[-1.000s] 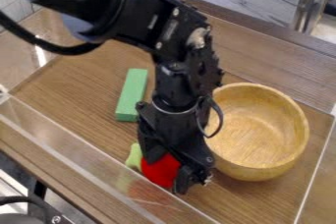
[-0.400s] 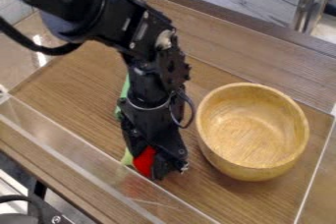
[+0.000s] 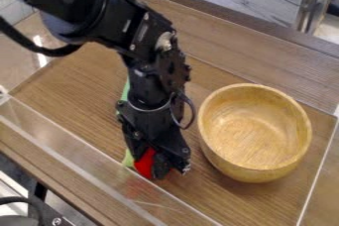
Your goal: Move the red fruit to the left
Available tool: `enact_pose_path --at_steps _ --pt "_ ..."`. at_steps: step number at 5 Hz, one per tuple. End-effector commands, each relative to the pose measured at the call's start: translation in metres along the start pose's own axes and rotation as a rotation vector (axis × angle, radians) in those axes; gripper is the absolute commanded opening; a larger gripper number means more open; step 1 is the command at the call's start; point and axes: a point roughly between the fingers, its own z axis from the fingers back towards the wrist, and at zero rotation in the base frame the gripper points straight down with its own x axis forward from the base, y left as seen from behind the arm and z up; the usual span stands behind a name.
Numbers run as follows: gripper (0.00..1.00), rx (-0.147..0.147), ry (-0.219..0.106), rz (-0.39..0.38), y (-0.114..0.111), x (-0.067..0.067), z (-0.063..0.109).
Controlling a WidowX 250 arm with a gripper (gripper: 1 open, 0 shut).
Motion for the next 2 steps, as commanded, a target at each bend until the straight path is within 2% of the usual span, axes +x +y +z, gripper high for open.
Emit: enact_pose_path --at_steps 1,2 --pt "0.00 0.006 -0.014 0.052 -0.0050 0.0024 0.0054" --pt "0.00 0.008 -0.014 0.094 -0.0108 0.0025 0.0074"
